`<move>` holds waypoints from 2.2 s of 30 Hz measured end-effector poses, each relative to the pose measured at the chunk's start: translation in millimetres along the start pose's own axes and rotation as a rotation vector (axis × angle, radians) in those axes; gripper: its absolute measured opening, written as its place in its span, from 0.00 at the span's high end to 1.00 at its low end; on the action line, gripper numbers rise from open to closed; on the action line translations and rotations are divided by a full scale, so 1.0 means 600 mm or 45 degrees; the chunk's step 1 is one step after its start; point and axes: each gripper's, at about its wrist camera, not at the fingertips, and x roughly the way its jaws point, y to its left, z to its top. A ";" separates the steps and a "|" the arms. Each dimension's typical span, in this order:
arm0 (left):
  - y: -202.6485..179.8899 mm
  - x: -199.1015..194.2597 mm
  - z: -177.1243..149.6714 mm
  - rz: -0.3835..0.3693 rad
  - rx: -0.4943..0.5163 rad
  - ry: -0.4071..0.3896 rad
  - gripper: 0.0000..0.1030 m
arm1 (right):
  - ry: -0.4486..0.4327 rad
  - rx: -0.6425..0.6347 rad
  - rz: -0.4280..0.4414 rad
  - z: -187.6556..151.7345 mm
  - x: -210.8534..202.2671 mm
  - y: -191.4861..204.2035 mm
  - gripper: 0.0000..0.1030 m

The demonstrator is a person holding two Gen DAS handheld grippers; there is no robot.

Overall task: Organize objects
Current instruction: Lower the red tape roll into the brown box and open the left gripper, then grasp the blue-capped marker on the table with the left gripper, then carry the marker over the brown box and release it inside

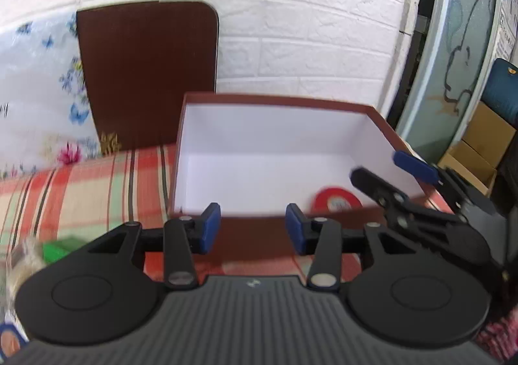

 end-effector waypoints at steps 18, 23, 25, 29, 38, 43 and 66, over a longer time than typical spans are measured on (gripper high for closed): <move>0.249 -0.138 -0.174 0.139 -0.306 0.260 0.55 | 0.514 -0.307 0.576 -0.099 0.007 0.320 0.24; 0.306 -0.139 -0.208 0.084 -0.393 0.297 0.55 | 0.696 -0.604 0.659 -0.124 0.079 0.374 0.31; 0.324 -0.137 -0.217 0.079 -0.417 0.284 0.55 | 0.790 -0.529 0.745 -0.119 0.087 0.370 0.69; 0.337 -0.134 -0.228 0.042 -0.438 0.258 0.55 | 0.884 -0.444 0.757 -0.119 0.044 0.389 0.80; 0.296 -0.112 -0.242 0.006 -0.547 0.411 0.48 | 0.932 0.366 0.588 -0.158 -0.069 0.365 0.85; 0.251 -0.102 -0.245 -0.077 -0.548 0.462 0.45 | 0.900 0.683 0.612 -0.186 -0.138 0.349 0.84; -0.035 0.016 0.126 -0.222 0.088 0.029 0.80 | 0.195 0.417 0.330 0.036 -0.012 0.125 0.84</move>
